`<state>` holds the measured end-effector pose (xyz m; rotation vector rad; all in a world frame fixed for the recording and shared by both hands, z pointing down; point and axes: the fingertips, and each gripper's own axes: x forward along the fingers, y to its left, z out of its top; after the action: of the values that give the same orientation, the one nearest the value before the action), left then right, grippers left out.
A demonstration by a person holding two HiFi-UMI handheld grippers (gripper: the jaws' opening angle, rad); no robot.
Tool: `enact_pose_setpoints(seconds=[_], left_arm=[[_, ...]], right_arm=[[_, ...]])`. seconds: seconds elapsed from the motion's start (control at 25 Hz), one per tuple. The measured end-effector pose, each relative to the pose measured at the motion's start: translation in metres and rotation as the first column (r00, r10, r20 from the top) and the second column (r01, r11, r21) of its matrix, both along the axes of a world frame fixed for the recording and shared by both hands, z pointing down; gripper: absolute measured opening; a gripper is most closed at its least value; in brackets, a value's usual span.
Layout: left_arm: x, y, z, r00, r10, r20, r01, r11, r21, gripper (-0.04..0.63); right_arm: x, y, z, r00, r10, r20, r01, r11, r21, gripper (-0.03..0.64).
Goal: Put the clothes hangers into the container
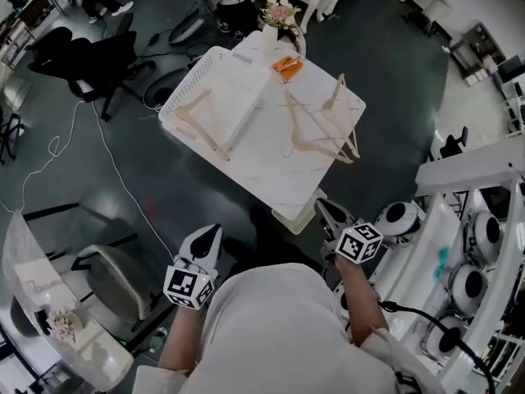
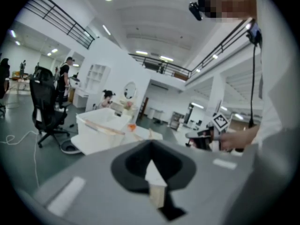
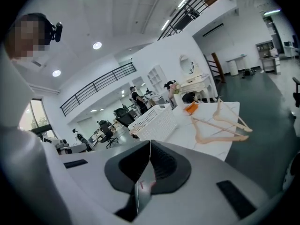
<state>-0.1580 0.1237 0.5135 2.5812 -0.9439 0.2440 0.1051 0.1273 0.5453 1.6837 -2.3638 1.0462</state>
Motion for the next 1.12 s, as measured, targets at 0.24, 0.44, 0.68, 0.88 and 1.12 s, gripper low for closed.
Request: enact_pose_setpoints(seconds=[0.24, 0.44, 0.68, 0.88, 1.12], left_arm=[[0.026, -0.001, 0.006, 0.999, 0.044, 0.001, -0.044, 0.999, -0.010, 0.002], [0.050, -0.003, 0.005, 0.998, 0.062, 0.003, -0.062, 0.998, -0.020, 0.002], [0.096, -0.015, 0.013, 0.997, 0.066, 0.032, -0.065, 0.997, -0.033, 0.002], [0.142, -0.037, 0.014, 1.000, 0.003, 0.025, -0.002, 0.999, -0.044, 0.002], [0.184, -0.066, 0.020, 0.994, -0.100, 0.039, 0.102, 0.993, -0.055, 0.002]], right_arm=[[0.033, 0.023, 0.010, 0.998, 0.064, -0.011, -0.064, 0.997, -0.030, 0.003], [0.053, 0.015, 0.014, 0.997, 0.044, -0.058, -0.046, 0.998, -0.031, 0.003], [0.093, -0.015, 0.029, 0.994, -0.031, -0.102, 0.026, 0.998, -0.049, 0.003], [0.143, -0.048, 0.055, 0.977, -0.129, -0.168, 0.116, 0.989, -0.088, 0.003], [0.198, -0.085, 0.103, 0.924, -0.288, -0.251, 0.246, 0.951, -0.185, 0.005]])
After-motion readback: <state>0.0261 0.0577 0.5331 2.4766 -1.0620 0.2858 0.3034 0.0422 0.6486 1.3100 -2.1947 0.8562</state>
